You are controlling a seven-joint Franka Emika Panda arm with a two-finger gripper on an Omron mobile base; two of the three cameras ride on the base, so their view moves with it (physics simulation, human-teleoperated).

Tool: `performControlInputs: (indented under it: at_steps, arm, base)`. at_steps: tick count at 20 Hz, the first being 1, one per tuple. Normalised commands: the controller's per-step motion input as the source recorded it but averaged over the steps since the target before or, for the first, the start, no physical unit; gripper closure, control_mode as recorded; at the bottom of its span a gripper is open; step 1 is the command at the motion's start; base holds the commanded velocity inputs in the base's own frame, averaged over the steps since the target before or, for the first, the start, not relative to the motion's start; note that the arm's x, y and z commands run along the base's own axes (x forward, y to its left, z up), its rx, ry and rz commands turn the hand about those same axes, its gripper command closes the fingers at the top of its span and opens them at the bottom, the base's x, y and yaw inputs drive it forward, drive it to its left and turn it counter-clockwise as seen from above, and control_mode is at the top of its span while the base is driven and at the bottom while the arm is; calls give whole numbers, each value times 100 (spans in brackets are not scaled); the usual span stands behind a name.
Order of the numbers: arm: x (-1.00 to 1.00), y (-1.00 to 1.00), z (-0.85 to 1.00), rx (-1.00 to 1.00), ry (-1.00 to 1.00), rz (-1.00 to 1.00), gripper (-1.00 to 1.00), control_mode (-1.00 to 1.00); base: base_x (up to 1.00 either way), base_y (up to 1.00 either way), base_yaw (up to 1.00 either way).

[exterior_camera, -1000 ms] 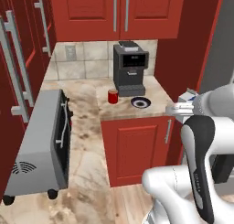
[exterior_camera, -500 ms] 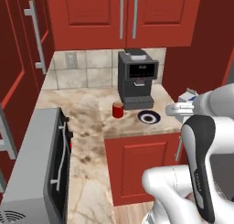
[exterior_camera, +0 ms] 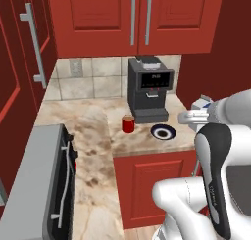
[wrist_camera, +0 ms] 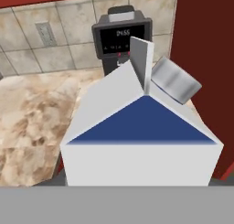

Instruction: Take a sugar cube from the saucer and place it inside the coffee. Then, grab milk from the fridge and place it next to the coffee on the counter to sweeten the coffee.

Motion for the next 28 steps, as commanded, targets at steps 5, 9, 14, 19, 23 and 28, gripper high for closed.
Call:
performControlInputs:
  at_steps: [5,9,14,19,23,28]
  arm:
    - [0,0,0,0,0,0,100,100]
    - [0,0,0,0,0,0,100,100]
    - [26,36,-3,-1,4,0,100,-100]
    - [34,48,-22,-4,9,4,100,-100]
    - [52,37,-48,-5,14,7,100,-100]
    - [51,28,-51,-3,14,12,100,-100]
  base:
    - [37,0,0]
    - [15,6,0]
    - [0,0,0]
    - [0,0,0]
    - [0,0,0]
    - [0,0,0]
